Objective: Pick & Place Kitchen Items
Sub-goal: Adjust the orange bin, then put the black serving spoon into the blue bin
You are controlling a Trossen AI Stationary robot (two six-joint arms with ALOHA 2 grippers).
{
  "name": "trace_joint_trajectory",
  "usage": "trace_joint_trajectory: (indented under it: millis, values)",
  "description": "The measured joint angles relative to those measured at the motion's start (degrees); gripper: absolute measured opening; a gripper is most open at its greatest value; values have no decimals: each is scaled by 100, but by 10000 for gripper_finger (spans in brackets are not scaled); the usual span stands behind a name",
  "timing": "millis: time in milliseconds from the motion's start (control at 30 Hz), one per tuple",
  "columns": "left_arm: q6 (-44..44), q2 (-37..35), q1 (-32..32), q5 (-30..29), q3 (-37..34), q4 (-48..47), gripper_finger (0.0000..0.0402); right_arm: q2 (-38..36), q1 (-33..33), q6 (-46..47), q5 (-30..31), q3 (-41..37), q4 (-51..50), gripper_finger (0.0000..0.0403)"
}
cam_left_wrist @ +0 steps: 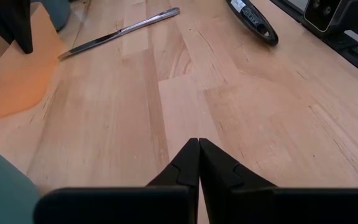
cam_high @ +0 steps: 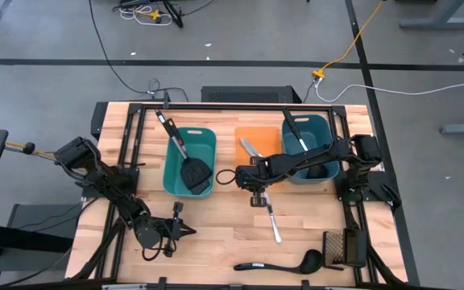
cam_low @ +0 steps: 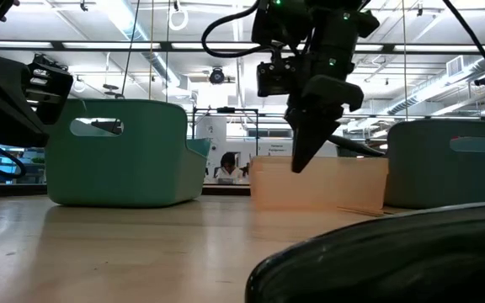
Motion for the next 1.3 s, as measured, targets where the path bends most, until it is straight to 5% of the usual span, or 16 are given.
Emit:
trace_joint_trajectory:
  millis: [367,733,933,1300]
  values:
    - [13,1,1,0,0,0,9,-4,4,-209,153,-30,17,28]
    - [16,0,0,0,0,-2,15,-545,40,225,199,-35,-39,161]
    - [7,0,1,0,0,-4,15,-1129,669,1958,216,-30,-149,190]
    - [1,0,2,131,0,0,16,-1052,2656,5977,805,-22,-626,167]
